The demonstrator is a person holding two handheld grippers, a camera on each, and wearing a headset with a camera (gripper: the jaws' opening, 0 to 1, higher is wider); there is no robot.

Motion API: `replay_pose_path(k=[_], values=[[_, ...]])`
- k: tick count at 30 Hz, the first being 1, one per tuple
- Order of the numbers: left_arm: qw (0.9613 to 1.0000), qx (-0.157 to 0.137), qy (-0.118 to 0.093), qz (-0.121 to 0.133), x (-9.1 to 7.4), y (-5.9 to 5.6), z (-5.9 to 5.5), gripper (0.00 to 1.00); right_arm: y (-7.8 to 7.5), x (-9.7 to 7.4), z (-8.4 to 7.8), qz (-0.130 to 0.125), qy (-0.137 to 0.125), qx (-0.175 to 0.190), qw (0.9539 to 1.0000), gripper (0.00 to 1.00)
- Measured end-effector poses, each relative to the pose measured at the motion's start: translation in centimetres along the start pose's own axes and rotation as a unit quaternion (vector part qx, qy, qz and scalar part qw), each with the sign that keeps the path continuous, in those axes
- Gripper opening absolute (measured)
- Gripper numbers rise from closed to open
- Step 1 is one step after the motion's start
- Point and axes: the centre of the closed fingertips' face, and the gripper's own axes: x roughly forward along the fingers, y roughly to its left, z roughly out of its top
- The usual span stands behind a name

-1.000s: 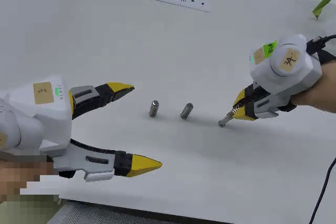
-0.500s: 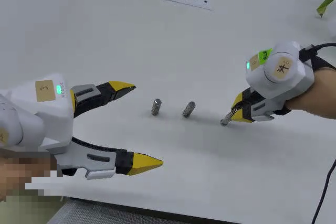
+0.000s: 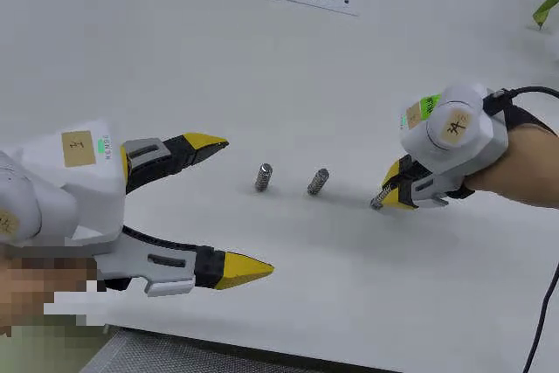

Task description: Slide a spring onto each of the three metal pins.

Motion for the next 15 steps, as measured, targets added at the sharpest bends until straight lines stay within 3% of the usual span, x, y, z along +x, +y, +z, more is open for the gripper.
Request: replay_pose_path(k=[15], values=[[1.0, 0.0, 0.003, 0.001, -0.11, 0.09, -0.03, 0.86, 0.14, 0.59, -0.15, 0.0, -0.001, 0.002, 1.0, 0.12]])
